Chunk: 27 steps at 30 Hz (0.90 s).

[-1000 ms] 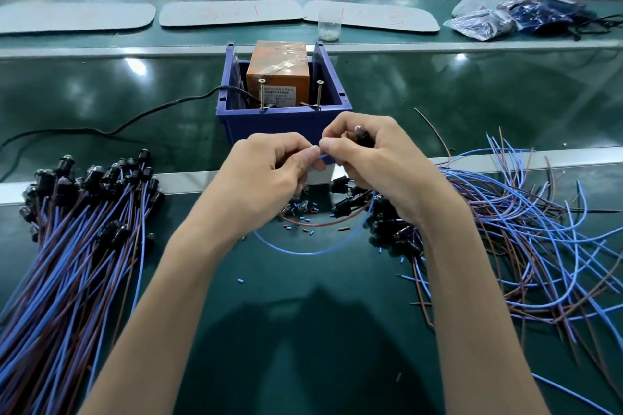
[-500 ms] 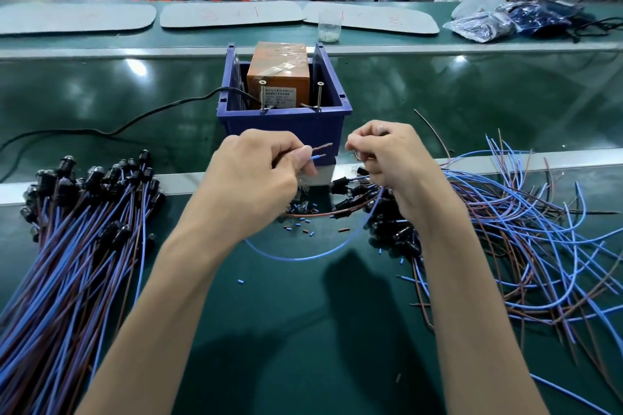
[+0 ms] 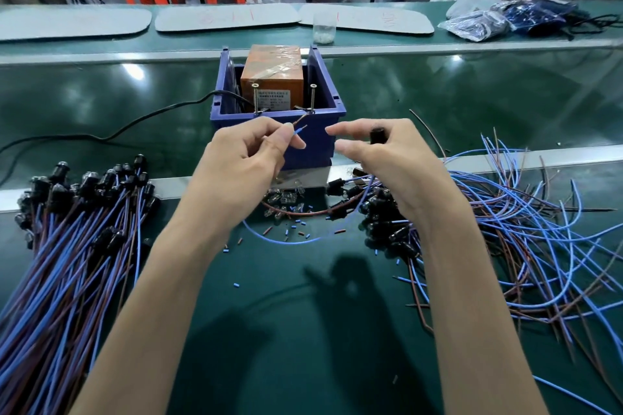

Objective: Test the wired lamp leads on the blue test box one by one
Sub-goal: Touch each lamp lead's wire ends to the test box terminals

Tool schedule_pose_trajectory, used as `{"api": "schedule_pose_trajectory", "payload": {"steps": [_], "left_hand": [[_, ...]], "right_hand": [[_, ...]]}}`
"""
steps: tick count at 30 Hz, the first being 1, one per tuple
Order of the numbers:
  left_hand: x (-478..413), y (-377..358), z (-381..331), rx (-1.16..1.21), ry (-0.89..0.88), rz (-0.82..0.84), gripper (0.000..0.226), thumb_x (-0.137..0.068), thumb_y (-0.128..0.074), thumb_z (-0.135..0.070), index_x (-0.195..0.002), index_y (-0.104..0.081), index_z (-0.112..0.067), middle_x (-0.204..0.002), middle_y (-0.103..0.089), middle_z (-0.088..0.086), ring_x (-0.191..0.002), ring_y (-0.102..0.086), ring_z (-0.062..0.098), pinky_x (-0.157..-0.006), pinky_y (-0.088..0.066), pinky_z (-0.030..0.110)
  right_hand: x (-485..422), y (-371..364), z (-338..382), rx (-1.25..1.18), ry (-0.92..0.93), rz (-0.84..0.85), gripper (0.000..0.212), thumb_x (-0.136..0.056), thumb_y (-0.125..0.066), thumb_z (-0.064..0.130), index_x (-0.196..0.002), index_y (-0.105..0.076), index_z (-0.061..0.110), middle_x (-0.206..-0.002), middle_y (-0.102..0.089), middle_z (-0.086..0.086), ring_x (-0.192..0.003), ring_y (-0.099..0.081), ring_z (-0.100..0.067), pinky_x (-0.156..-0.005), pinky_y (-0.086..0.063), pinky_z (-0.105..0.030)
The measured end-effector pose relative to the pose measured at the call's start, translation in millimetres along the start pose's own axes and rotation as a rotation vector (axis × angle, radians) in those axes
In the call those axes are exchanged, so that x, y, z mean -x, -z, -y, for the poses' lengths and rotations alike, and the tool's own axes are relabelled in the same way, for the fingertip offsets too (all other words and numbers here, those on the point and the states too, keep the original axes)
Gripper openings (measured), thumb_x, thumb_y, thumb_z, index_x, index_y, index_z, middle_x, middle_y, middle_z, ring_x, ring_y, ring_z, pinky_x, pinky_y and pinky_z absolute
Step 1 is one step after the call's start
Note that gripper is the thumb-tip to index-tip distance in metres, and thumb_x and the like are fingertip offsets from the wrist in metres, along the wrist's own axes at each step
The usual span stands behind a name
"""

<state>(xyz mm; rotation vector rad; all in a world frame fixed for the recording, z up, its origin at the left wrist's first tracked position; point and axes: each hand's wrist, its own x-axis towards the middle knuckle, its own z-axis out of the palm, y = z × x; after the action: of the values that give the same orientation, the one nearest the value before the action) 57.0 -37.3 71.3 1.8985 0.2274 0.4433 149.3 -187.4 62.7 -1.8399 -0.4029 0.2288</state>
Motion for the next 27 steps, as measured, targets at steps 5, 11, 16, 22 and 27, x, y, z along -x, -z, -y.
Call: {"api": "schedule_pose_trajectory", "payload": {"steps": [5,11,16,22,27], "left_hand": [[-2,-1,4,0.049,0.05,0.044,0.029,-0.101,-0.047,-0.022,-0.084,-0.07,-0.024,-0.049,-0.043,-0.013,-0.056,-0.034,0.009,-0.056,-0.029,0.023],[-4,-2,5,0.157,0.097,0.056,0.027,-0.103,-0.04,-0.011,-0.095,-0.064,-0.02,-0.055,-0.06,-0.011,-0.048,-0.04,0.0,-0.056,-0.036,0.012],[-6,0,4,0.292,0.093,-0.014,0.018,-0.102,-0.044,-0.014,-0.088,-0.055,-0.013,-0.063,-0.07,-0.007,-0.049,-0.046,0.002,-0.055,-0.042,0.012],[-4,-4,-3,0.448,0.12,-0.154,0.022,-0.101,-0.047,-0.022,-0.08,-0.053,-0.018,-0.051,-0.057,-0.009,-0.041,-0.041,0.003,-0.044,-0.036,0.012],[-3,-12,-7,0.584,0.105,-0.267,0.022,-0.102,-0.046,-0.021,-0.082,-0.054,-0.018,-0.048,-0.032,-0.011,-0.039,-0.02,0.003,-0.04,-0.019,0.015]], "right_hand": [[1,-1,5,-0.201,-0.025,0.088,0.023,-0.093,-0.05,0.049,-0.103,-0.067,0.038,-0.072,-0.063,0.012,-0.061,-0.056,0.001,-0.062,-0.051,-0.016],[-2,-10,-1,-0.139,-0.087,0.055,0.046,-0.081,-0.062,0.059,-0.101,-0.069,0.019,-0.057,-0.048,0.014,-0.05,-0.043,-0.004,-0.055,-0.038,-0.019],[0,-13,0,-0.376,0.017,0.138,0.016,-0.093,-0.061,0.024,-0.096,-0.074,0.015,-0.071,-0.061,0.011,-0.06,-0.049,0.002,-0.06,-0.039,-0.01],[3,-25,12,-0.318,-0.054,0.176,0.07,-0.094,-0.019,0.066,-0.1,-0.075,0.024,-0.051,-0.038,0.003,-0.046,-0.029,-0.008,-0.048,-0.028,-0.018],[4,-31,16,-0.588,-0.057,0.18,0.074,-0.095,-0.023,0.064,-0.09,-0.075,0.013,-0.057,-0.041,0.002,-0.049,-0.04,-0.006,-0.045,-0.034,-0.014]]}}
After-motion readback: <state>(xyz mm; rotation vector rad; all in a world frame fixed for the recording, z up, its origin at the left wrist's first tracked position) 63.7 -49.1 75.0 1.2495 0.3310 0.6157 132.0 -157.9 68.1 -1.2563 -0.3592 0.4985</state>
